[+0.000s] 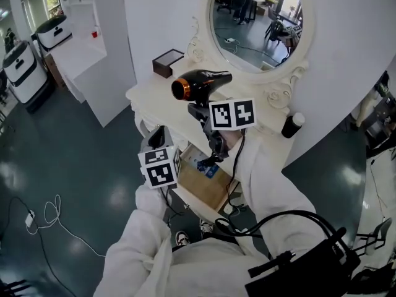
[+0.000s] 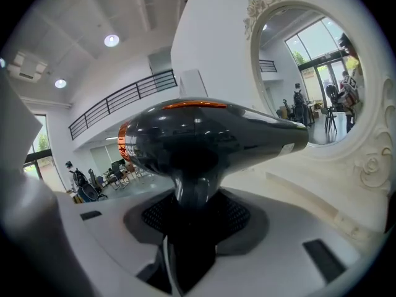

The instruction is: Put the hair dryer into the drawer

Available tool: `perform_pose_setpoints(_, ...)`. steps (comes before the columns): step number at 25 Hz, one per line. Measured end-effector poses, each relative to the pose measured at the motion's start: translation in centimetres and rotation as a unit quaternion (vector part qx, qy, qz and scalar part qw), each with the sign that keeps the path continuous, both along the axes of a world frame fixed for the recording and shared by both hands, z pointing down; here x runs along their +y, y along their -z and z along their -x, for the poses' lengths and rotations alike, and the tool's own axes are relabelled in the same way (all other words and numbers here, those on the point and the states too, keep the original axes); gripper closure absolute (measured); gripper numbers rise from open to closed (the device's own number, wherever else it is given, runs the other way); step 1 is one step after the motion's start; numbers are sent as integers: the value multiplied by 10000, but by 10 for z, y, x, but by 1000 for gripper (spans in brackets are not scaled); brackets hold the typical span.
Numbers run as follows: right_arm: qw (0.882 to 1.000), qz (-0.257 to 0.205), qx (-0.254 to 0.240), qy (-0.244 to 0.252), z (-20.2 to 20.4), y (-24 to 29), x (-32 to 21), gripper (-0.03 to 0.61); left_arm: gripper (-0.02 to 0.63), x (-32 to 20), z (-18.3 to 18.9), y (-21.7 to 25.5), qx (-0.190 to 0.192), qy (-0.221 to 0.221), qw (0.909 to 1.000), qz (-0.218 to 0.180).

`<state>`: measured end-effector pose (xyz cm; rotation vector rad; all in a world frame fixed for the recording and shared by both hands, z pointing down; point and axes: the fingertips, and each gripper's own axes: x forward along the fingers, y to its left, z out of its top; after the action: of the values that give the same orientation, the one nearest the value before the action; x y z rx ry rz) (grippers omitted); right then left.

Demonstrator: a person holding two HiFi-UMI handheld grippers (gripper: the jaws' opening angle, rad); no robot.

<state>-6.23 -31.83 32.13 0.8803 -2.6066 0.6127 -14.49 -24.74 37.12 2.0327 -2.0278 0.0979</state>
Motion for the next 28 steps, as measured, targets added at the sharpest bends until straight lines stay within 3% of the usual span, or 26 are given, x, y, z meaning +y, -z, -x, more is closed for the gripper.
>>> perform_pose_setpoints(10,9989,380,-115,248,25,-26,31,353,618,26,16,-10,-79,59,9999,139)
perform_pose_setpoints(22,9935,879,-353,636,18,-89,62,353,618,49,5,-49,-47,128,9991,405)
perform_pose_setpoints(28,9913,872,-138,976,11,-117,62,353,618,52,1,-79,-1,179,9973,706)
